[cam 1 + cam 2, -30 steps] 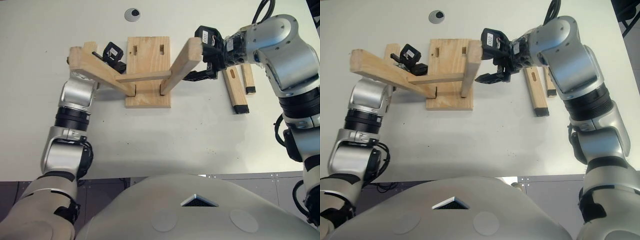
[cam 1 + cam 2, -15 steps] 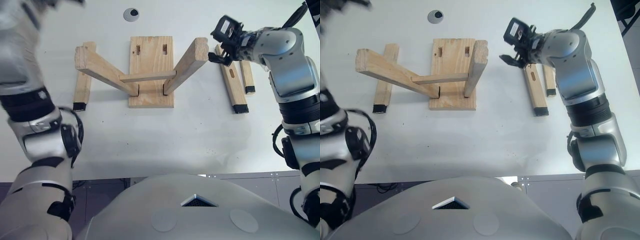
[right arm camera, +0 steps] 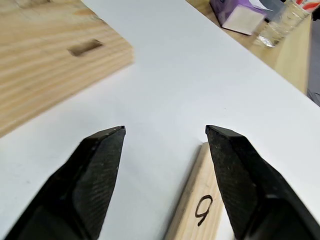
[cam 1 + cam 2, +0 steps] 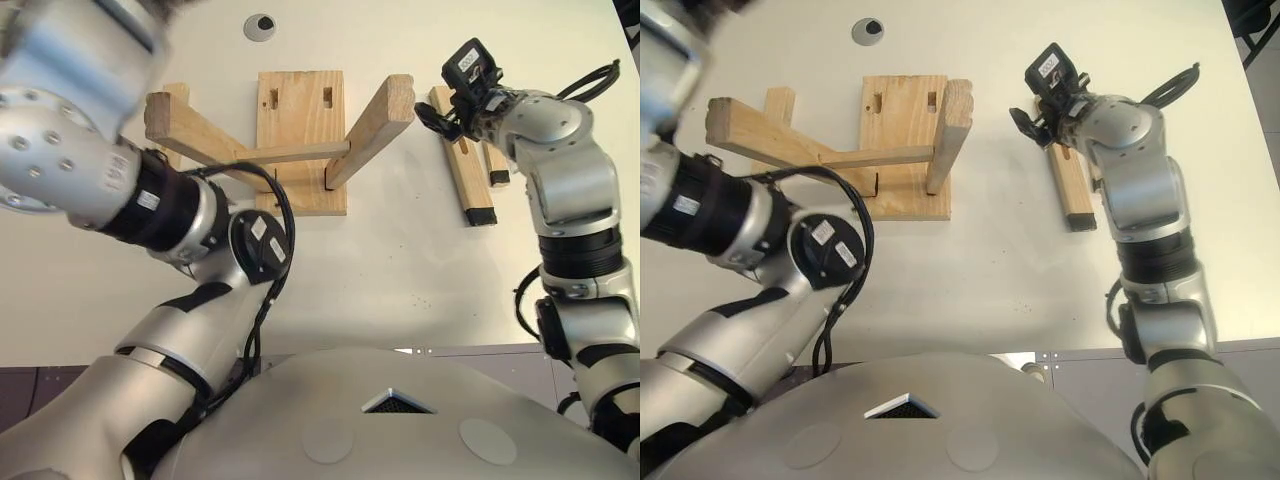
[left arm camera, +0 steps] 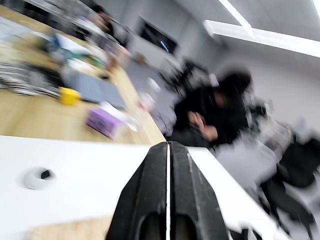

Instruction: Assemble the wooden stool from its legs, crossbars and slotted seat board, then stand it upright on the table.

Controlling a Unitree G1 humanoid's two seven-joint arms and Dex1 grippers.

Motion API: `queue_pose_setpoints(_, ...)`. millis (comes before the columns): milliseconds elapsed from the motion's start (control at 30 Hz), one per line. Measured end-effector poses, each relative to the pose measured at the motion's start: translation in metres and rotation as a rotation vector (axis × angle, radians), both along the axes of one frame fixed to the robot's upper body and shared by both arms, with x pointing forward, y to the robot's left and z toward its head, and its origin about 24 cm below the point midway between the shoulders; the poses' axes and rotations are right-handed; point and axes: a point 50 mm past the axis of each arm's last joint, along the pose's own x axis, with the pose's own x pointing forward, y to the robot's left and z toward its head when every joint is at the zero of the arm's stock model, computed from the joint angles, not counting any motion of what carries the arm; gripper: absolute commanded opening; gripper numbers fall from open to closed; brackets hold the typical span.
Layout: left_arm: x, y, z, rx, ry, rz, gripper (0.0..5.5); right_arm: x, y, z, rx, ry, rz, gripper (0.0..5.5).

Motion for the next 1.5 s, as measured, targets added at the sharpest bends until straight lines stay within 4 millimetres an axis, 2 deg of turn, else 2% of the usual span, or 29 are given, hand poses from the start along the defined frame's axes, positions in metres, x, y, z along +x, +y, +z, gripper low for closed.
queue_pose_setpoints(67, -0.014, -0.009, -0.004, 0.137, -0.051, -0.123, 0.03, 0.000, -0.002, -0.002, -0.004, 0.003, -0.013, 2.95)
queue_pose_setpoints(167, -0.023, -0.012, -0.003, 0.230, -0.101, -0.197, 0.03, 0.001, -0.003, -0.004, -0.008, 0.005, -0.026, 2.95)
queue_pose_setpoints(233, -0.025, -0.008, -0.014, 0.314, -0.069, -0.195, 0.03, 0.000, -0.004, -0.006, -0.010, 0.014, -0.030, 2.95)
queue_pose_setpoints(433, -0.044, -0.001, -0.068, 0.515, 0.063, -0.187, 0.03, -0.001, -0.006, -0.010, -0.017, 0.023, -0.032, 2.95)
queue_pose_setpoints(567, -0.048, -0.005, -0.087, 0.558, -0.030, -0.144, 0.03, -0.001, -0.002, -0.006, -0.019, -0.003, -0.011, 2.95)
queue_pose_setpoints(633, -0.047, -0.007, -0.095, 0.570, -0.070, -0.110, 0.03, -0.005, 0.012, 0.005, -0.019, -0.040, 0.050, 2.95)
queue_pose_setpoints(800, -0.048, -0.008, -0.102, 0.574, -0.106, -0.060, 0.03, -0.035, 0.057, 0.020, 0.014, -0.041, 0.231, 2.95)
queue_pose_setpoints(900, -0.050, -0.007, -0.104, 0.580, -0.103, -0.048, 0.03, -0.047, 0.064, 0.022, -0.011, -0.017, 0.232, 2.95)
queue_pose_setpoints(967, -0.051, -0.007, -0.105, 0.577, -0.099, -0.041, 0.03, -0.049, 0.073, 0.022, -0.006, 0.011, 0.215, 2.95)
queue_pose_setpoints(1067, -0.052, -0.008, -0.106, 0.571, -0.097, -0.033, 0.03, -0.043, 0.085, 0.023, -0.015, 0.003, 0.163, 2.95)
queue_pose_setpoints(1167, -0.052, -0.007, -0.106, 0.570, -0.094, -0.009, 0.03, -0.038, 0.091, 0.020, -0.012, 0.013, 0.127, 2.95)
queue_pose_setpoints(1500, -0.052, -0.008, -0.106, 0.525, -0.078, 0.015, 0.03, -0.033, 0.090, 0.018, -0.019, 0.012, 0.084, 2.95)
